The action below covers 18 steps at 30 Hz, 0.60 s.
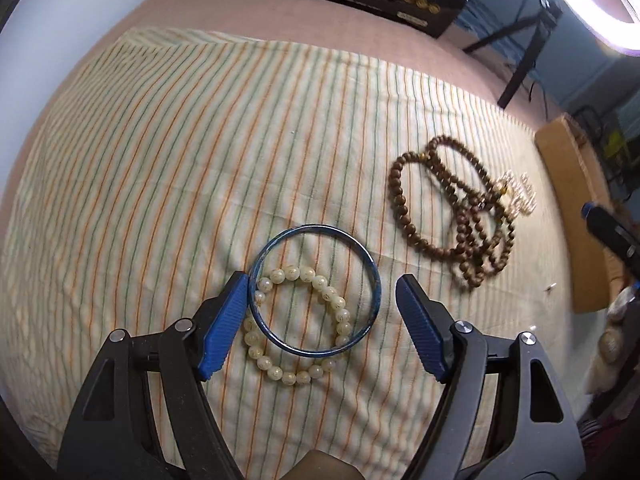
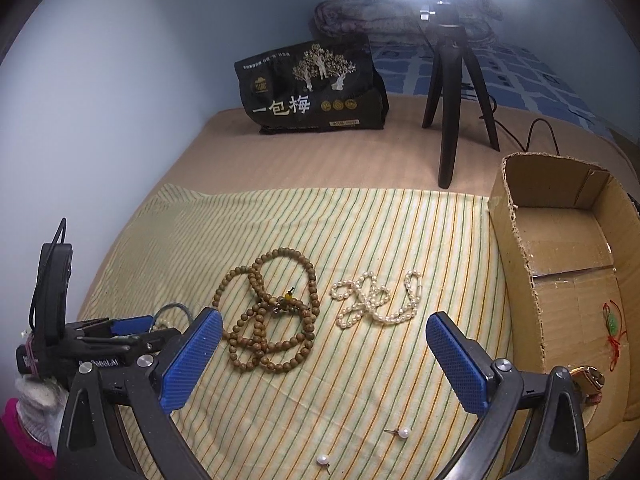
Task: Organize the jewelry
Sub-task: 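Grasp the blue bangle with the left tool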
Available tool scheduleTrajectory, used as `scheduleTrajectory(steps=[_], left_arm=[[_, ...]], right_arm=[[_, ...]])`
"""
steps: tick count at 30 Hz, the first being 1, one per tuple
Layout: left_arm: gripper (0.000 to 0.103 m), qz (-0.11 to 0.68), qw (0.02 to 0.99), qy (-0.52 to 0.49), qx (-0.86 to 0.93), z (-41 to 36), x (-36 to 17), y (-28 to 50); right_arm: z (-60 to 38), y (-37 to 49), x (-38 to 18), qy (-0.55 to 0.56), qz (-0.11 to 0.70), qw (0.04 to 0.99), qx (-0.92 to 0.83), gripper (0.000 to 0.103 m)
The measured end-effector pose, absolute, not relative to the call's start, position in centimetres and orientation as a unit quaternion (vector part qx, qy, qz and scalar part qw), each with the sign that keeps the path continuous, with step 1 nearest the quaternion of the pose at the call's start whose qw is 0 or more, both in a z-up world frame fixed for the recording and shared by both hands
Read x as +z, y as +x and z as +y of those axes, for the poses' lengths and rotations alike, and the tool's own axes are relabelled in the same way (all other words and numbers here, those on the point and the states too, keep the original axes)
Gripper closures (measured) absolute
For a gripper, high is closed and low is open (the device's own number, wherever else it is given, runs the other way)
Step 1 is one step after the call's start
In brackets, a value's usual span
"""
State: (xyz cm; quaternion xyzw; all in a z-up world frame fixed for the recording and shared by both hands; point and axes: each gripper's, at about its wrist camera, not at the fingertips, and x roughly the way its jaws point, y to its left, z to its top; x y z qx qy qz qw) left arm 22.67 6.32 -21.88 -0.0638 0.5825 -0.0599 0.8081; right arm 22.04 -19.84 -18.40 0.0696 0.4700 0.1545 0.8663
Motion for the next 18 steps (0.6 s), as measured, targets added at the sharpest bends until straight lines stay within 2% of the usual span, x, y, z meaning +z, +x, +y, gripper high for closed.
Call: scheduleTrajectory(steps=[4,9,18], left_arm=[[0.023,0.582,0.812,-0.014,-0.046,4.7,-22.4,22.3],[0.013,0.571,0.819,0.039,-0.036,3.0,-23.0,21.9],[0.014,0.562,0.826,0.007,-0.04,4.3,-23.1,22.6]], right_arm=[[-19.7,22.4,-18.8,0.072,0.477,0.862,0.155,0.0],[-19.0,22.7,-19.4,0.063,0.487,0.856,0.159,0.0],[-17.4,23.3,-20.7,0.052,0.521,0.833,0.179,0.001]])
